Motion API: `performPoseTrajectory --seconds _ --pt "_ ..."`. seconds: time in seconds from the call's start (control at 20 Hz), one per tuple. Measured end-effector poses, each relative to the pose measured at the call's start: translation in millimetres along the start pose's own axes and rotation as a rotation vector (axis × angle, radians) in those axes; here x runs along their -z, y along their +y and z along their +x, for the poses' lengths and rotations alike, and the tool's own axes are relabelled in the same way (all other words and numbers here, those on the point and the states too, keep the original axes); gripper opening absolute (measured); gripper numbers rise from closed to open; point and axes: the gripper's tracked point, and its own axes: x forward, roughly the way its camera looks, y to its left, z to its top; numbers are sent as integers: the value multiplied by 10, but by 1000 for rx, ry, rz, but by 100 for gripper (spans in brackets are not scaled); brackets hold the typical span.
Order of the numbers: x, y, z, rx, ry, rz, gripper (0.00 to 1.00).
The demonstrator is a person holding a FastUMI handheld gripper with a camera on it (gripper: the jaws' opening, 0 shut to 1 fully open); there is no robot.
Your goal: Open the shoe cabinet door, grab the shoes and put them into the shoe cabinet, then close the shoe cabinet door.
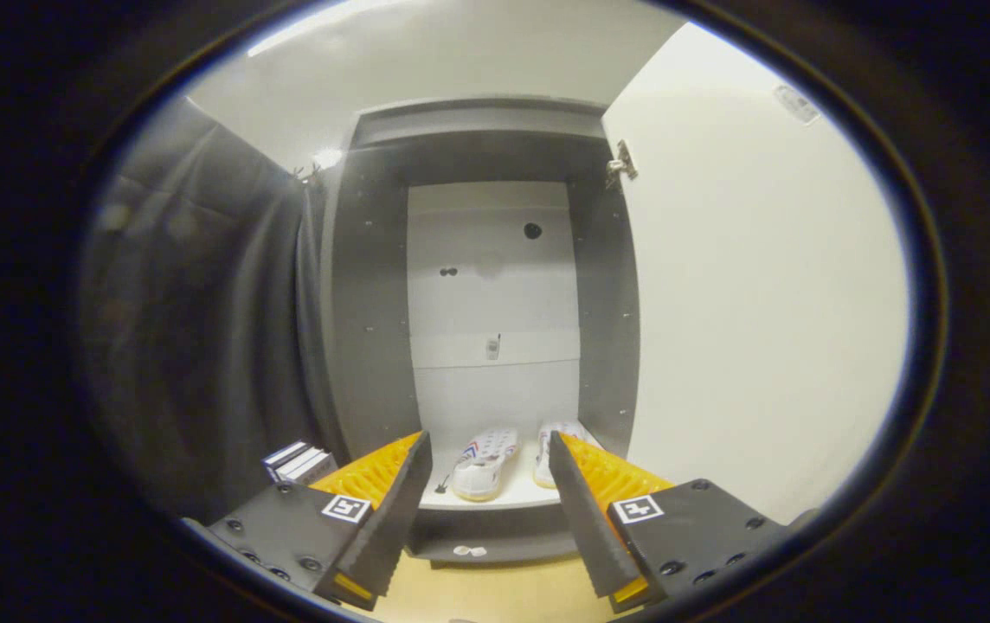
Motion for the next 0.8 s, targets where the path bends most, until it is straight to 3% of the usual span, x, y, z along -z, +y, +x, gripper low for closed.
performPoseTrajectory --seconds 0.4,0.8 --pt "-126 -349 -1077 9 36 17 87" --pt "-412 -1169 -1820 -63 -1 29 90"
